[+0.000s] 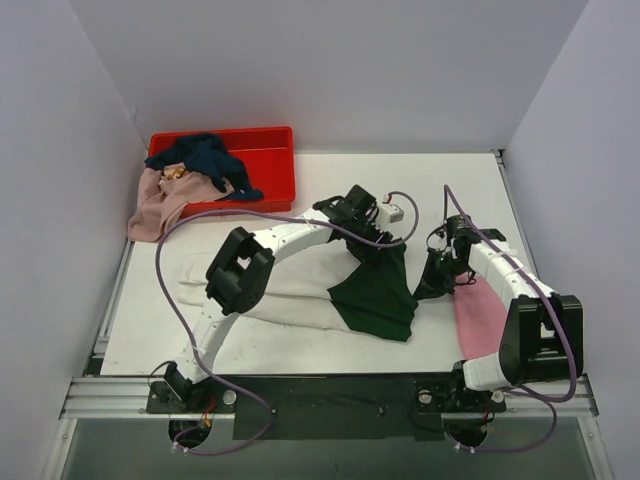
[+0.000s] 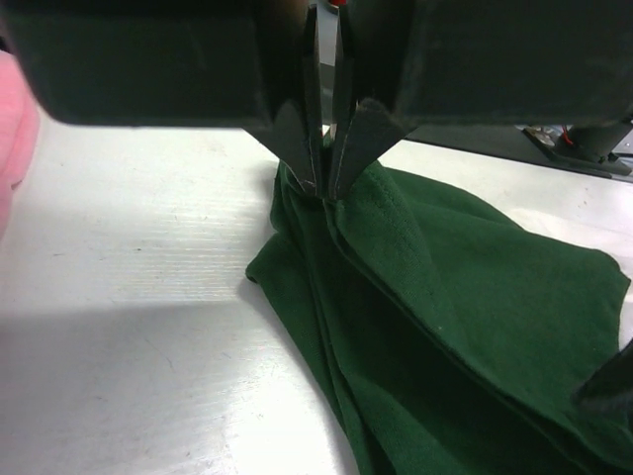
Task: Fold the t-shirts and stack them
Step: Fold the other side of the tshirt into a rectangle
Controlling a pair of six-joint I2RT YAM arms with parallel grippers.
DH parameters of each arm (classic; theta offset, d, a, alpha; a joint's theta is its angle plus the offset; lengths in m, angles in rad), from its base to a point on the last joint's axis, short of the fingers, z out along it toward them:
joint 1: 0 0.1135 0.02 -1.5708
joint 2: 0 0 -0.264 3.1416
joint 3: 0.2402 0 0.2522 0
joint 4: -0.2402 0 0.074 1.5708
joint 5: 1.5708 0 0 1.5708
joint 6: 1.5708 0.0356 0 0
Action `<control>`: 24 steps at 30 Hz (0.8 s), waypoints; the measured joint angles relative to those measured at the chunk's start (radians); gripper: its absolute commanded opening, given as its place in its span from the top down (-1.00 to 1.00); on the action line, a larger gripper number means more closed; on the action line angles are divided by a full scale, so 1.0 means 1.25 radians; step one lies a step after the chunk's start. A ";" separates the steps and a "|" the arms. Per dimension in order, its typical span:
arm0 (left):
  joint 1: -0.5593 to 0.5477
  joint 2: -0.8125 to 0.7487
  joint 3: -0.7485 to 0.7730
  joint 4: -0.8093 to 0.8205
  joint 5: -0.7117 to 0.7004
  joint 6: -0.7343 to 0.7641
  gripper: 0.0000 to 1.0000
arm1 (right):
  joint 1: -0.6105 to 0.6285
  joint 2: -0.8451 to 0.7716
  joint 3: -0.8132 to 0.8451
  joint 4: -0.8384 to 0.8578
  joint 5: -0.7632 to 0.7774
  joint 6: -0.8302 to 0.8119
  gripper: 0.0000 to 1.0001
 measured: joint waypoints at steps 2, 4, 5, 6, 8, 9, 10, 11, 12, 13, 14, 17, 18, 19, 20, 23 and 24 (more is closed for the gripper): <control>-0.010 0.040 0.050 -0.013 -0.018 0.005 -0.17 | 0.000 -0.004 -0.003 -0.003 0.003 -0.003 1.00; -0.019 0.060 0.079 -0.024 -0.043 0.013 -0.17 | 0.000 -0.006 -0.006 -0.004 0.005 -0.006 1.00; -0.023 0.064 0.086 -0.030 -0.055 0.019 -0.17 | 0.000 -0.006 -0.007 -0.004 0.006 -0.006 1.00; -0.027 0.065 0.089 -0.036 -0.066 0.022 -0.16 | 0.000 -0.006 -0.007 -0.004 0.006 -0.007 1.00; -0.032 0.066 0.091 -0.044 -0.081 0.028 0.03 | 0.000 -0.009 -0.007 -0.004 0.008 -0.009 1.00; -0.034 0.066 0.091 -0.048 -0.085 0.031 0.19 | 0.000 -0.011 -0.007 -0.004 0.009 -0.010 1.00; -0.036 0.066 0.091 -0.052 -0.088 0.033 0.24 | 0.000 -0.014 -0.007 -0.004 0.009 -0.012 1.00; -0.036 0.066 0.091 -0.057 -0.088 0.036 0.31 | 0.000 -0.018 -0.007 -0.004 0.009 -0.013 1.00; -0.036 0.066 0.091 -0.061 -0.086 0.040 0.34 | 0.000 -0.021 -0.007 -0.004 0.009 -0.014 1.00; -0.036 0.066 0.091 -0.066 -0.078 0.045 0.48 | 0.000 -0.023 -0.007 -0.004 0.009 -0.015 1.00; -0.036 0.066 0.091 -0.070 -0.070 0.048 0.51 | 0.000 -0.023 -0.007 -0.005 0.009 -0.015 1.00; -0.035 0.066 0.093 -0.090 -0.041 0.064 1.00 | -0.001 -0.023 -0.007 -0.006 0.010 -0.017 1.00; -0.036 0.066 0.096 -0.096 -0.033 0.069 1.00 | -0.002 -0.023 -0.007 -0.008 0.011 -0.018 1.00; -0.036 0.066 0.099 -0.100 -0.027 0.073 1.00 | -0.002 -0.023 -0.007 -0.009 0.011 -0.020 1.00; -0.036 0.066 0.102 -0.103 -0.022 0.080 1.00 | -0.004 -0.023 -0.006 -0.011 0.012 -0.022 1.00; -0.036 0.066 0.112 -0.114 -0.005 0.088 1.00 | -0.014 -0.023 -0.002 -0.022 0.012 -0.031 1.00; -0.035 0.066 0.117 -0.121 0.003 0.088 1.00 | -0.019 -0.025 0.002 -0.029 0.013 -0.035 1.00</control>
